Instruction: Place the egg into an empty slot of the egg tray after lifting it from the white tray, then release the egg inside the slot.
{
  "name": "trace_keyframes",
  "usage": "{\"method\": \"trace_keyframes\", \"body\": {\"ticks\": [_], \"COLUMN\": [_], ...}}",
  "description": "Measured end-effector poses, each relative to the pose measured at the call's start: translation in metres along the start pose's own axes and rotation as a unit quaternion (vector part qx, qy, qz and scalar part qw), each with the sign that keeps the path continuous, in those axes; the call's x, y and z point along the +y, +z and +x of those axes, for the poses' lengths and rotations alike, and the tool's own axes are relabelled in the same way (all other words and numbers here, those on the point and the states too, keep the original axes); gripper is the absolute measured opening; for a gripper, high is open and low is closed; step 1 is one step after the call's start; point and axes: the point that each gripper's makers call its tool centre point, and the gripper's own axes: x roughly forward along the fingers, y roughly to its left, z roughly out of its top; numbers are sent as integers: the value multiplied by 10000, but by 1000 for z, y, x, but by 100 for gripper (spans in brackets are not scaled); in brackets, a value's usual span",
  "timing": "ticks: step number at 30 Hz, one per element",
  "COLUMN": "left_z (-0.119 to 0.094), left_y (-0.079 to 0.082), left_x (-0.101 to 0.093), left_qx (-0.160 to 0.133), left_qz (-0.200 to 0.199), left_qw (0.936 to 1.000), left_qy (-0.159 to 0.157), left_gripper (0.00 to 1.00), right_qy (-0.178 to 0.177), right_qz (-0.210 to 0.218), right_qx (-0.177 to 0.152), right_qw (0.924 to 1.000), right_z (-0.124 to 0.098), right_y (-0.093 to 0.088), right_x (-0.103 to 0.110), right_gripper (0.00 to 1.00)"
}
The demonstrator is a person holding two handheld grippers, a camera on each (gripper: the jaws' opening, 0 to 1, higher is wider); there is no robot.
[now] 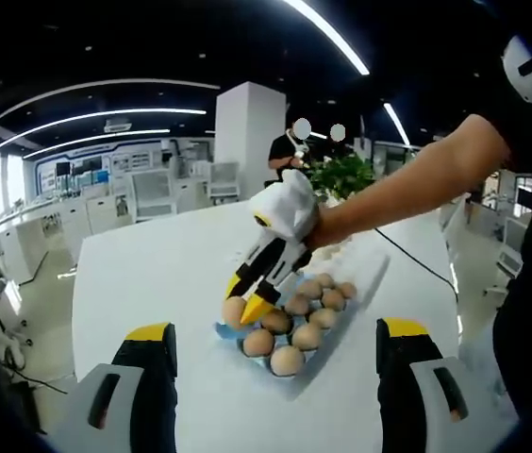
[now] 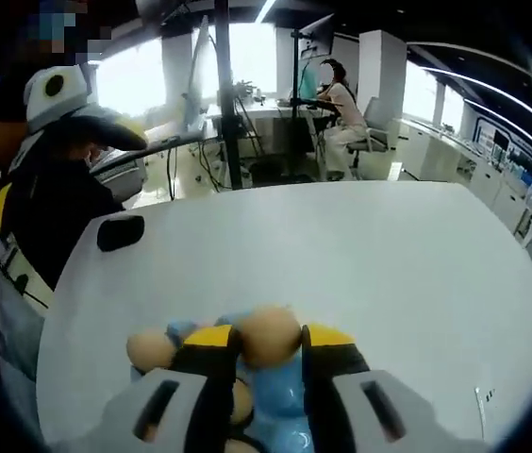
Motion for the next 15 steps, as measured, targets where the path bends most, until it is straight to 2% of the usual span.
{"method": "trace_keyframes", "body": {"ticks": [10, 15], "left_z": [-2, 1], "left_y": [-2, 0], "left_x": [0, -2], "left_qx": [67, 56], "left_qz": [19, 27], "left_qw": [10000, 10000], "left_qy": [43, 36], "left_gripper": [90, 90], "right_qy": [-14, -40], "right_qz": [104, 152], "right_qx": [191, 282], "right_qw": [9998, 9995], "right_z": [14, 13], "right_y": [-9, -13], "right_x": [4, 1], "right_gripper": [29, 29]}}
